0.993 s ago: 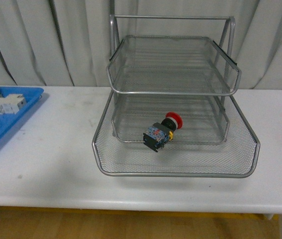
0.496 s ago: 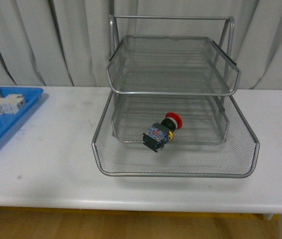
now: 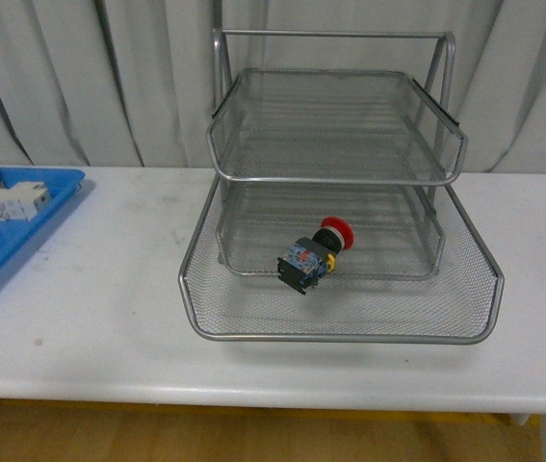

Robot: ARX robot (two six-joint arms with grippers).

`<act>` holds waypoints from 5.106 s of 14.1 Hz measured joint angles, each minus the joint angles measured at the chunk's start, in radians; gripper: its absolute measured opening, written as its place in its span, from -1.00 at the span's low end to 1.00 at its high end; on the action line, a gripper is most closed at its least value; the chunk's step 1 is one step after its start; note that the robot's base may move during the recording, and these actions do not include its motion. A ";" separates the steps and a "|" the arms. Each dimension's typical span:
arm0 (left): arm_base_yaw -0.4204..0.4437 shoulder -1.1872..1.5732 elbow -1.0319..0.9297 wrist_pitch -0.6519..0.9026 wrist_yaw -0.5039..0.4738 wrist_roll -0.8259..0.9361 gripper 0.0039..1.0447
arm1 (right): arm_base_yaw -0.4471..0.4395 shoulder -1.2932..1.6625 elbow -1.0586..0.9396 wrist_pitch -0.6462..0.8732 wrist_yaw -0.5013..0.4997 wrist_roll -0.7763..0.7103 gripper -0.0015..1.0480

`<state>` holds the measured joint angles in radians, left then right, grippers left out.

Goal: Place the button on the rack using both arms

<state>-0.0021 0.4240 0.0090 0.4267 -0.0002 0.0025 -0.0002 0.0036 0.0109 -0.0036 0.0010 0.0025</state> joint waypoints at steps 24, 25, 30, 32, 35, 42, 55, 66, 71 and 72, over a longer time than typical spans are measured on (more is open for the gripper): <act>0.000 -0.416 0.000 -0.430 0.000 -0.002 0.72 | 0.139 0.784 0.169 0.249 -0.122 0.019 0.87; 0.000 -0.416 0.000 -0.430 0.000 -0.001 0.91 | 0.158 0.938 0.199 0.319 -0.105 0.040 0.87; 0.000 -0.416 0.000 -0.430 0.000 -0.002 0.87 | 0.290 1.664 0.437 0.488 -0.037 0.245 -0.29; 0.000 -0.416 0.000 -0.430 0.000 -0.002 0.87 | 0.409 1.870 0.606 0.495 0.006 0.295 -0.97; 0.000 -0.416 0.000 -0.431 0.000 -0.002 0.87 | 0.457 2.020 0.729 0.552 0.106 0.267 -0.97; 0.000 -0.416 0.000 -0.430 0.000 -0.002 0.87 | 0.430 2.204 1.027 0.495 0.158 0.177 -0.97; 0.000 -0.416 0.000 -0.430 0.000 -0.002 0.87 | 0.413 2.105 0.927 0.626 0.105 0.239 -0.97; 0.002 -0.416 0.000 -0.432 -0.002 -0.002 0.87 | 0.361 1.616 0.254 1.278 0.378 0.045 -0.77; 0.002 -0.416 0.000 -0.431 0.000 -0.002 0.87 | 0.208 1.205 0.097 1.058 0.211 0.004 -0.97; 0.002 -0.416 0.000 -0.431 0.000 -0.002 0.87 | 0.184 1.102 0.087 1.006 0.189 0.004 -0.97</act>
<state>-0.0002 0.0078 0.0093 -0.0048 0.0002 0.0010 0.1837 1.1061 0.0978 1.0027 0.1902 0.0063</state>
